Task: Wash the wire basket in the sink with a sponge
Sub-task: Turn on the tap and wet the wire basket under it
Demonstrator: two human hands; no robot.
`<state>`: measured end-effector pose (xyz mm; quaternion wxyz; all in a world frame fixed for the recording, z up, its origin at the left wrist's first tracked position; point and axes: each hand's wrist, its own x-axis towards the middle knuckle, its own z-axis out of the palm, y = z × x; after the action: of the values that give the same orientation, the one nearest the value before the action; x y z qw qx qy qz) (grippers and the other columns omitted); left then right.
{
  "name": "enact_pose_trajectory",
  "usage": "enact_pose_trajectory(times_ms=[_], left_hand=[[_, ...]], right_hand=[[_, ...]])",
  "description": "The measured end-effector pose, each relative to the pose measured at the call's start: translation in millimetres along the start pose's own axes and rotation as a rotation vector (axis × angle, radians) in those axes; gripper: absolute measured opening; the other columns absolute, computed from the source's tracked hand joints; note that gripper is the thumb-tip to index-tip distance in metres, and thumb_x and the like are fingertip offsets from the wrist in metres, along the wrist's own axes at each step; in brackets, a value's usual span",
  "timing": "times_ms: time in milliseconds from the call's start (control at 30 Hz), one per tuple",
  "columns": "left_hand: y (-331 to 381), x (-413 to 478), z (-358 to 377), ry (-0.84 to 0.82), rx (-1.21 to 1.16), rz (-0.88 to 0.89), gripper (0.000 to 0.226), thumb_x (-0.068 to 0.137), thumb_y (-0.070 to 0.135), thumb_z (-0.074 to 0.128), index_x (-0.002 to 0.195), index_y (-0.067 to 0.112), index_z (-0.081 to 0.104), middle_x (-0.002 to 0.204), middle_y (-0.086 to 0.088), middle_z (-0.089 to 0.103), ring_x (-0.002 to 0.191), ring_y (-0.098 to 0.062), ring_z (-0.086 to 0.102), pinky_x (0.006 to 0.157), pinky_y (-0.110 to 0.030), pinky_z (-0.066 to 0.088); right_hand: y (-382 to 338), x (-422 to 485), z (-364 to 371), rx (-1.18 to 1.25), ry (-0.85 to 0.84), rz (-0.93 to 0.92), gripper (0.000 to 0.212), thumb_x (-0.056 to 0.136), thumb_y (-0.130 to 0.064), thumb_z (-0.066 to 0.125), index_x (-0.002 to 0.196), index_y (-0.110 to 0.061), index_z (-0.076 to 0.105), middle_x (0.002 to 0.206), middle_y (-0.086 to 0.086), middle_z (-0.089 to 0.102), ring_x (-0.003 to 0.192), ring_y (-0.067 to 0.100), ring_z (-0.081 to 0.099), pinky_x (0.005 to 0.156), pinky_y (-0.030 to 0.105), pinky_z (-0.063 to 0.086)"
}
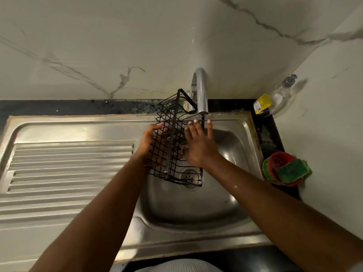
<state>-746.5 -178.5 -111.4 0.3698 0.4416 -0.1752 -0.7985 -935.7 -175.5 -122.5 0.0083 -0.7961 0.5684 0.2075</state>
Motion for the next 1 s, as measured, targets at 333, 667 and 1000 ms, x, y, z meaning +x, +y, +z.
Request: enact_pose_trajectory(times_ms=[333,667,1000], left_hand=[[-10,12,-13,-0.021,-0.172,-0.016,0.047,0.1,0.043,0.043,0.108,0.007,0.073,0.112,-0.012,0.073,0.096,-0.033,0.073,0.07,-0.046,0.062],[-11,11,-7,-0.16,-0.124,-0.16,0.07,0.08,0.06,0.063,0.133,0.014,0.059,0.141,-0.018,0.057,0.133,-0.05,0.047,0.116,-0.074,0.02],[-9,0,4,-0.04,-0.234,-0.059,0.075,0.101,0.06,0.032,0.125,0.001,0.071,0.133,-0.02,0.064,0.112,-0.035,0.068,0.105,-0.05,0.054]], right_hand=[[6,-58,-18,0.334,-0.443,-0.482,0.049,0.112,-0.042,0.026,0.155,-0.025,0.044,0.17,-0.005,0.022,0.158,0.01,-0.004,0.11,0.067,-0.03],[2,-91,-55,0.924,-0.481,-0.251,0.035,0.113,-0.022,0.034,0.133,-0.009,0.06,0.129,0.013,0.062,0.122,0.026,0.056,0.119,0.042,0.03],[-17,-74,-46,1.14,-0.261,-0.329,0.051,0.102,-0.067,0.029,0.122,-0.038,0.066,0.108,-0.002,0.074,0.094,0.016,0.071,0.085,0.035,0.054]])
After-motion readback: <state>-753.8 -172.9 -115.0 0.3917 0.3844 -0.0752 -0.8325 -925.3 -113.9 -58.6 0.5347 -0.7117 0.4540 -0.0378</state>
